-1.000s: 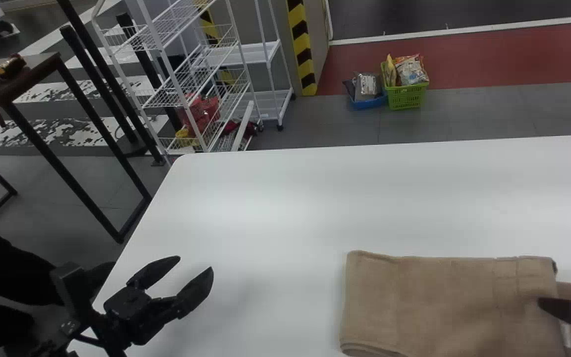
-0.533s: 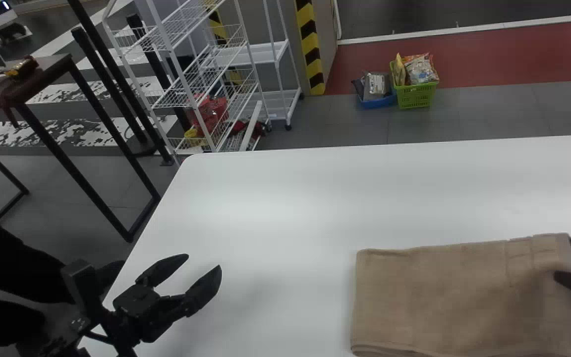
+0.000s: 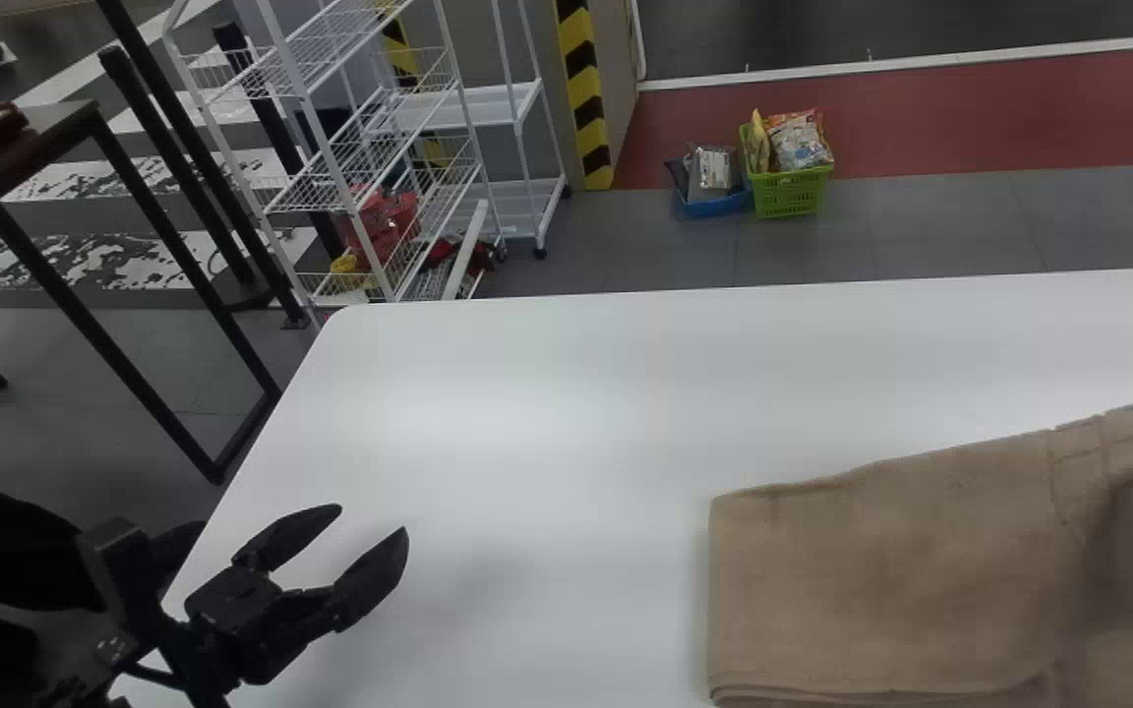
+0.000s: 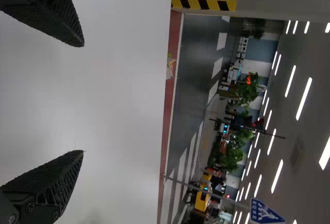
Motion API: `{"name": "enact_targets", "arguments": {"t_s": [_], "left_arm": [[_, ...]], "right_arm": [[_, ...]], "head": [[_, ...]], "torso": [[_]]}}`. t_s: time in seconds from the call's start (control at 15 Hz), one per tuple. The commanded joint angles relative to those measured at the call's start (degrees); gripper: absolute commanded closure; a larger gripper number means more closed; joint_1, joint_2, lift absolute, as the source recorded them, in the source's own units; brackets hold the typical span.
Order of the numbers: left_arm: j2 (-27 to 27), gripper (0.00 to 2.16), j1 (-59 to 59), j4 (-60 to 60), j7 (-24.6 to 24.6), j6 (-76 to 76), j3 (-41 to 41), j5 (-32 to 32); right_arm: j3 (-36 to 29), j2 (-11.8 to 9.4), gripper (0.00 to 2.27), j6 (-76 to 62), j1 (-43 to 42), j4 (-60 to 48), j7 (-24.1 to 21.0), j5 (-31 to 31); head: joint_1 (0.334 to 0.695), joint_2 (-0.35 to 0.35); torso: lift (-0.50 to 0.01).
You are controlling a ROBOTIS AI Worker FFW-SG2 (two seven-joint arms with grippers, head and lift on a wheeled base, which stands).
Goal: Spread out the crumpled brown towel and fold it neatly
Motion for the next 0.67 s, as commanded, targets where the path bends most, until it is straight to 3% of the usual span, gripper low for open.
{"name": "enact_targets", "arguments": {"t_s": [0.0, 0.6], "left_arm": [[-0.15, 0.07, -0.08, 0.15, 0.05, 0.00, 0.00, -0.45], [-0.15, 0.07, -0.52, 0.76, 0.05, 0.00, -1.40, -1.51]], "right_arm": [[-2.35, 0.03, 1.15, 0.12, 2.33, -1.42, 0.09, -1.04], [-11.58, -0.41, 1.15, 0.12, 5.76, -2.74, 3.17, -1.22]], "head": [[0.695, 0.273], [0.695, 0.197]], "torso": [[-0.128], [-0.128]]}}
